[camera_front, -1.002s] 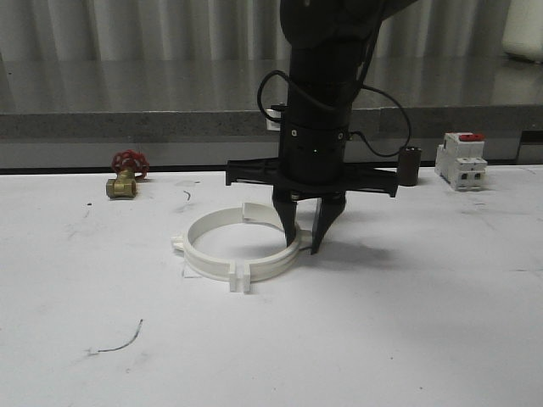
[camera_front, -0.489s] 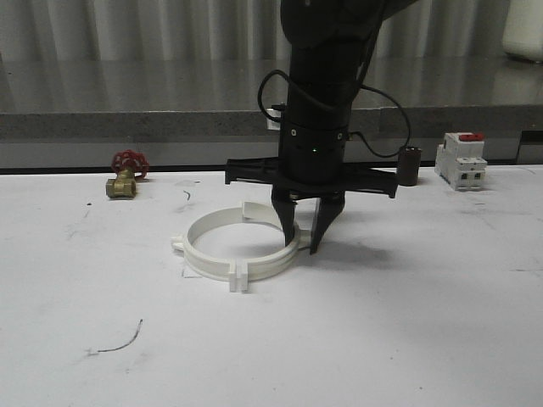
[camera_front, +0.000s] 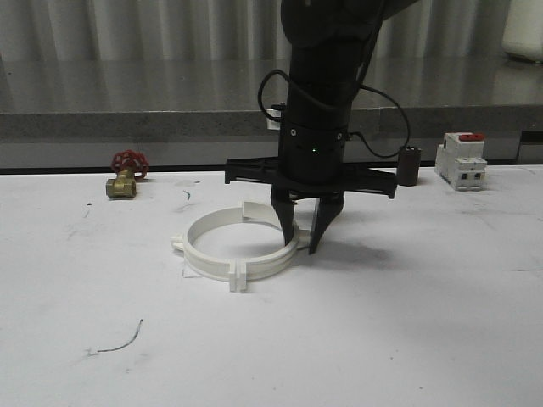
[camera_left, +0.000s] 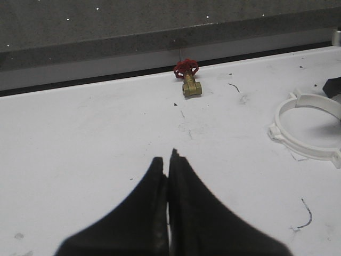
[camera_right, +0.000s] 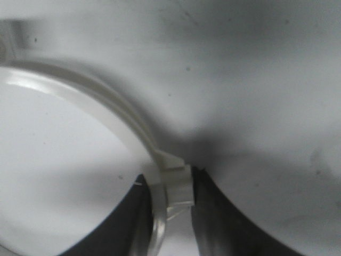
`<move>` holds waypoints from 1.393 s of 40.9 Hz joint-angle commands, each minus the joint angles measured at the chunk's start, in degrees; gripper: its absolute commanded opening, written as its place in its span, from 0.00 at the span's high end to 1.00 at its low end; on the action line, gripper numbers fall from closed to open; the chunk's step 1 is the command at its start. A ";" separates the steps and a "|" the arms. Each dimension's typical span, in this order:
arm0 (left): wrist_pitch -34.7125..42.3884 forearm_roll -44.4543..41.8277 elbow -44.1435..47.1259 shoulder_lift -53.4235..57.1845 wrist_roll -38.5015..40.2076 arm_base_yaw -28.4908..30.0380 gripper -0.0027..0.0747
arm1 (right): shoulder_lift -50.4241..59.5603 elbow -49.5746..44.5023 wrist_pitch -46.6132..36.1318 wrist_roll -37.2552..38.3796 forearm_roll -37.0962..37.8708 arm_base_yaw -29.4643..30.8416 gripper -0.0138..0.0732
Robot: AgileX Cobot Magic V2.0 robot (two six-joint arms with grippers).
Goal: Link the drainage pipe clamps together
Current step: 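Press the held clamp half onto the placed half to close the ring, then open the right gripper and lift it away from the ring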
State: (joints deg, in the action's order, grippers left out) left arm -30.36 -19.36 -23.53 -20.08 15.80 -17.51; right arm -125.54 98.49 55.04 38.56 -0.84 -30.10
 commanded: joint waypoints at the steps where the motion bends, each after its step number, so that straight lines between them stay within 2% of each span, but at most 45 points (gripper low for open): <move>1: 4.66 -0.78 -1.52 -0.33 0.11 0.08 0.99 | 2.68 1.70 -1.70 -0.12 -0.98 0.01 0.64; 22: 4.66 -0.78 -1.52 -0.33 0.11 0.08 0.99 | 2.68 1.70 -1.80 2.00 -0.98 0.01 0.47; 33: 4.66 -0.78 -1.52 -0.33 0.11 0.08 0.99 | 3.05 1.70 -1.39 2.88 -0.98 0.32 0.32; 43: 4.66 -0.78 -1.52 -0.33 0.11 0.08 0.99 | 6.54 1.64 2.67 2.31 -0.18 0.32 0.31; 48: 4.66 -0.78 -1.52 -0.33 0.11 0.08 0.99 | 9.60 1.64 4.35 -0.87 -0.03 0.32 0.36; 51: 4.66 -0.78 -1.52 -0.33 0.11 0.08 0.99 | 11.64 1.59 5.14 -2.45 -0.04 0.32 0.47; 57: 4.66 -0.78 -1.52 -0.33 0.11 0.08 0.99 | 15.62 1.52 7.28 -5.69 -0.04 0.32 0.77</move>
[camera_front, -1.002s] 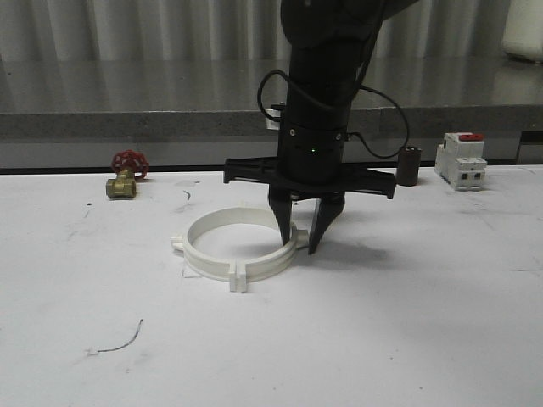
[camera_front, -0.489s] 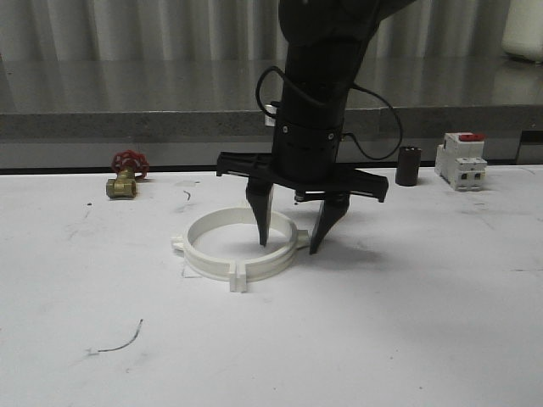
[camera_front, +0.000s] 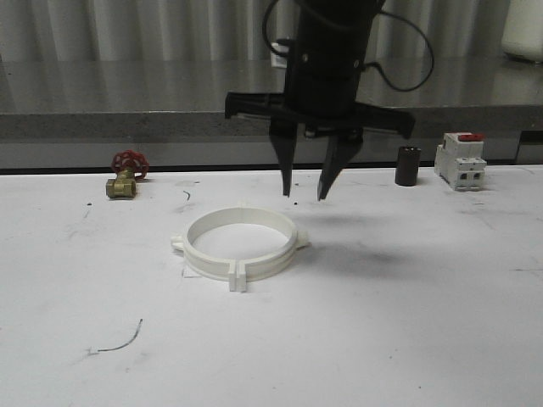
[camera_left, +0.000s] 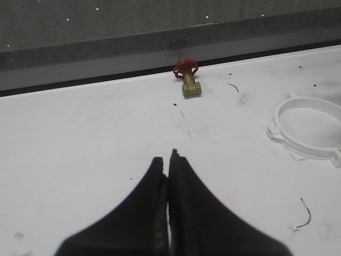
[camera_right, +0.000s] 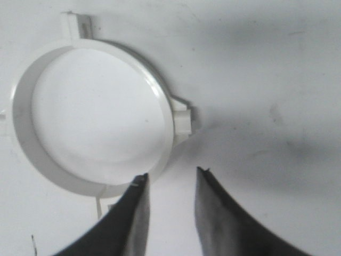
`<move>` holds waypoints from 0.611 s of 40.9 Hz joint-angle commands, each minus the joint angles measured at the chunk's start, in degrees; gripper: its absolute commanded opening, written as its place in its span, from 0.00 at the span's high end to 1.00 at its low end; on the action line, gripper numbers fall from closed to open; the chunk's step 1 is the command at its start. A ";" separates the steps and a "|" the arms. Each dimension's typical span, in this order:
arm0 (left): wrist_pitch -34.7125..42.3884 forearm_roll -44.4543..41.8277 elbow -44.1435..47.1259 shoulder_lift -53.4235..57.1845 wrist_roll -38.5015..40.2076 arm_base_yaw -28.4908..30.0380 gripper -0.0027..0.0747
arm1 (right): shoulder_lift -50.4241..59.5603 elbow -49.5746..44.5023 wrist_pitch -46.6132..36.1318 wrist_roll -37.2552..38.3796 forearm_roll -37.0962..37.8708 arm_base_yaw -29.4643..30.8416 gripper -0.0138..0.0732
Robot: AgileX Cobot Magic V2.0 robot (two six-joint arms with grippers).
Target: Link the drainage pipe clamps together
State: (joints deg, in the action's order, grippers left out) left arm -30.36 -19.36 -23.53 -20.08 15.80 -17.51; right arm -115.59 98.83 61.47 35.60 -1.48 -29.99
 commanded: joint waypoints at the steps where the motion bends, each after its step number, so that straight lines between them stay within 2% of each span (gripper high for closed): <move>1: 4.66 -0.78 -1.52 -0.33 0.11 0.08 0.99 | 6.22 1.19 1.22 -3.01 0.60 0.22 0.82; 4: 4.66 -0.78 -1.52 -0.33 0.11 0.08 0.99 | 7.98 1.19 2.38 -4.93 0.66 0.27 0.93; 14: 4.66 -0.78 -1.52 -0.33 0.11 0.08 0.99 | 14.51 -1.80 2.19 -11.69 -0.93 3.11 0.91; 20: 4.66 -0.78 -1.52 -0.33 0.11 0.08 0.99 | 22.11 -9.39 1.45 -18.33 -4.44 9.56 0.91; 25: 4.66 -0.78 -1.52 -0.33 0.11 0.08 0.99 | 29.85 -17.63 -0.90 -21.66 -4.60 16.46 0.91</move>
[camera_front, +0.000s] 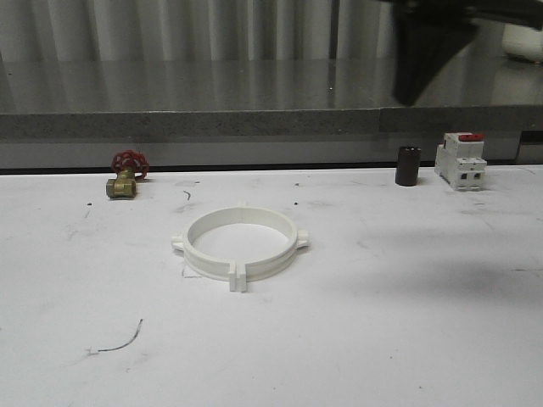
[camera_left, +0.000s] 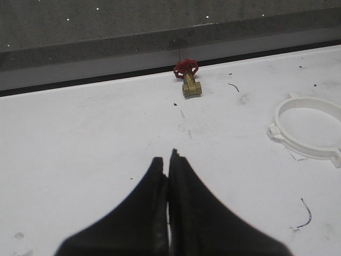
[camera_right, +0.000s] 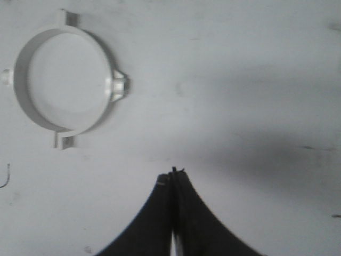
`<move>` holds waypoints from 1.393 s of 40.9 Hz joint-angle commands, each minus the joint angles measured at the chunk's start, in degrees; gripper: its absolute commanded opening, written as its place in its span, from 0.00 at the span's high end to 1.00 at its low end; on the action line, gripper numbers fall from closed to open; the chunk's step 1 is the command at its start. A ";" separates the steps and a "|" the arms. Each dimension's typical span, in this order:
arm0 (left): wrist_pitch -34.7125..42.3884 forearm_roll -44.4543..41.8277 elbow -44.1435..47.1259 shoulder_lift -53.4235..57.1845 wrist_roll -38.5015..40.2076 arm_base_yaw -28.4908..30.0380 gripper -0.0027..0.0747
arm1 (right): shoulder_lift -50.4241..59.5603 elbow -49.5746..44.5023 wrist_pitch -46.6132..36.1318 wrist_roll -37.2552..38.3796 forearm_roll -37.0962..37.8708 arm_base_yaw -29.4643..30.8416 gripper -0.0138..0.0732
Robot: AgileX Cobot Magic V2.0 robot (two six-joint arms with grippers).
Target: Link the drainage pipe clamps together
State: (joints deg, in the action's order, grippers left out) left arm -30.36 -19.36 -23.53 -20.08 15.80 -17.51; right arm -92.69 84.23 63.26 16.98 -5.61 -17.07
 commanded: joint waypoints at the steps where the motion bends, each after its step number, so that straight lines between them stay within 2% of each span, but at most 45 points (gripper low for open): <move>1: 4.66 -0.78 -1.52 -0.33 0.11 0.08 0.99 | 8.78 -4.49 -2.95 -3.55 -0.47 5.31 0.91; 7: 4.66 -0.78 -1.52 -0.33 0.11 0.08 0.99 | 17.94 -14.94 -5.25 -7.47 -0.32 13.87 0.91; 11: 4.66 -0.78 -1.52 -0.33 0.11 0.08 0.99 | 24.81 -22.02 -8.71 -7.70 -0.13 16.25 0.91; 16: 4.66 -0.78 -1.52 -0.33 0.11 0.08 0.99 | 34.00 -29.59 -16.46 -7.89 1.41 15.53 0.91; 23: 4.66 -0.78 -1.52 -0.33 0.11 0.08 0.99 | 47.28 -39.13 -25.73 -12.15 5.61 13.25 0.91; 36: 4.66 -0.78 -1.52 -0.33 0.11 0.08 0.99 | 71.92 -55.60 -32.54 -13.77 10.58 12.98 0.91; 45: 4.66 -0.78 -1.52 -0.33 0.11 0.08 0.99 | 85.00 -61.62 -37.48 -13.77 11.07 12.98 0.91; 57: 4.66 -0.78 -1.52 -0.33 0.11 0.08 0.99 | 87.18 -61.77 -38.08 -13.77 11.07 12.98 0.91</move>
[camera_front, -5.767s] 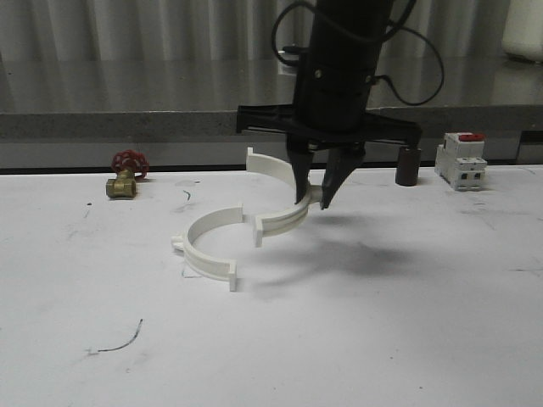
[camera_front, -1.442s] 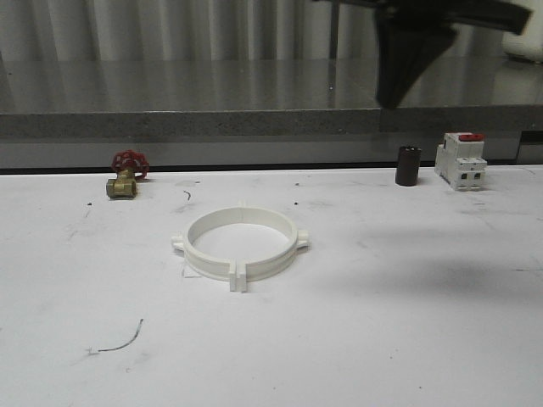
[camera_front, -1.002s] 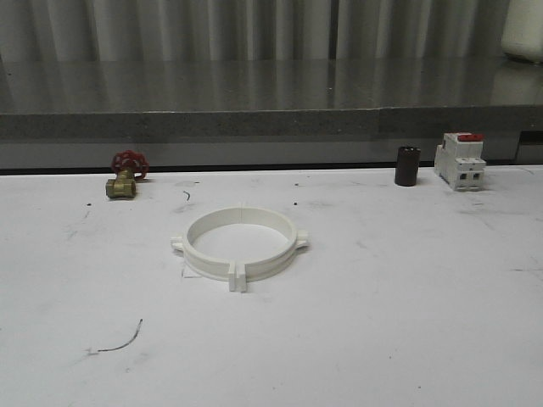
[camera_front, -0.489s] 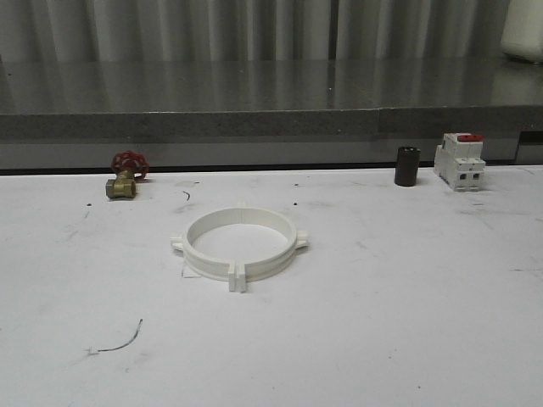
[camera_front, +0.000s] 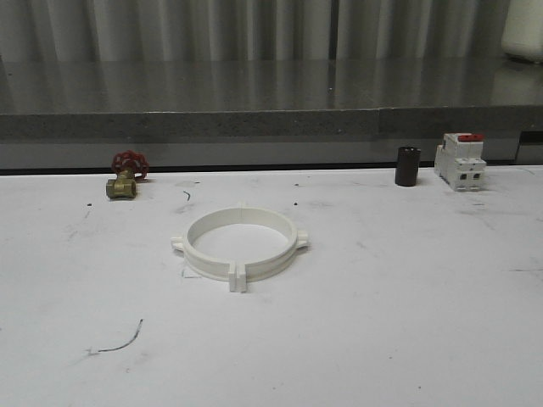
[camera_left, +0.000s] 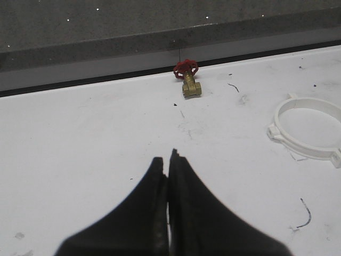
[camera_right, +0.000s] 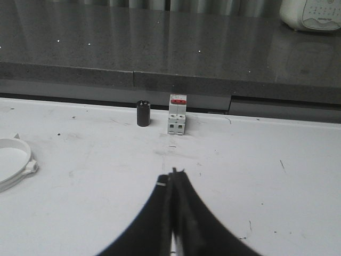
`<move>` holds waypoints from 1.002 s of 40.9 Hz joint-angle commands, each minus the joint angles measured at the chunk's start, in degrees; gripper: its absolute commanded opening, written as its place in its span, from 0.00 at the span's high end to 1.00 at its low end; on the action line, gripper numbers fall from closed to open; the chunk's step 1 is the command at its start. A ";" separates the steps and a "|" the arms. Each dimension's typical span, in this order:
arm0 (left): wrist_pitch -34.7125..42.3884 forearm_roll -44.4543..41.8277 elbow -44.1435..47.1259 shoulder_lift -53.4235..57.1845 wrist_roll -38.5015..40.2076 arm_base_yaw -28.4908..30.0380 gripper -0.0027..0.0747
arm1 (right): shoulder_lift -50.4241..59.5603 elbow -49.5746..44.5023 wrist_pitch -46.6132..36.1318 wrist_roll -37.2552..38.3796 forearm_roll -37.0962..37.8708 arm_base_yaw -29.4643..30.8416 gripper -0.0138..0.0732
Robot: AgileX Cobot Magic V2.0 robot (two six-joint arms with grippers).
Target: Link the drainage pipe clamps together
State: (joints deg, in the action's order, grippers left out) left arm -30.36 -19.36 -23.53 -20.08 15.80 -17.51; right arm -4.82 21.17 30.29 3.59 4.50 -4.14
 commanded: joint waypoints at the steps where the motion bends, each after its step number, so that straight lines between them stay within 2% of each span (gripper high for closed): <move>1: 4.66 -0.78 -1.52 -0.33 0.11 0.08 0.99 | -0.68 1.29 -5.11 -0.38 0.96 0.05 0.91; 33: 4.79 -0.78 -1.52 -0.33 0.11 0.08 0.99 | -0.68 1.29 -5.11 -0.38 0.96 0.05 0.91; 41: 7.07 0.64 1.76 1.77 0.11 1.08 0.99 | -0.68 1.29 -5.11 -0.38 0.96 0.05 0.91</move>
State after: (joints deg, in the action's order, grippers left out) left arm -28.80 -19.36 -21.49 -19.34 15.80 -17.15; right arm -4.82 21.17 30.16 3.55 4.60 -4.14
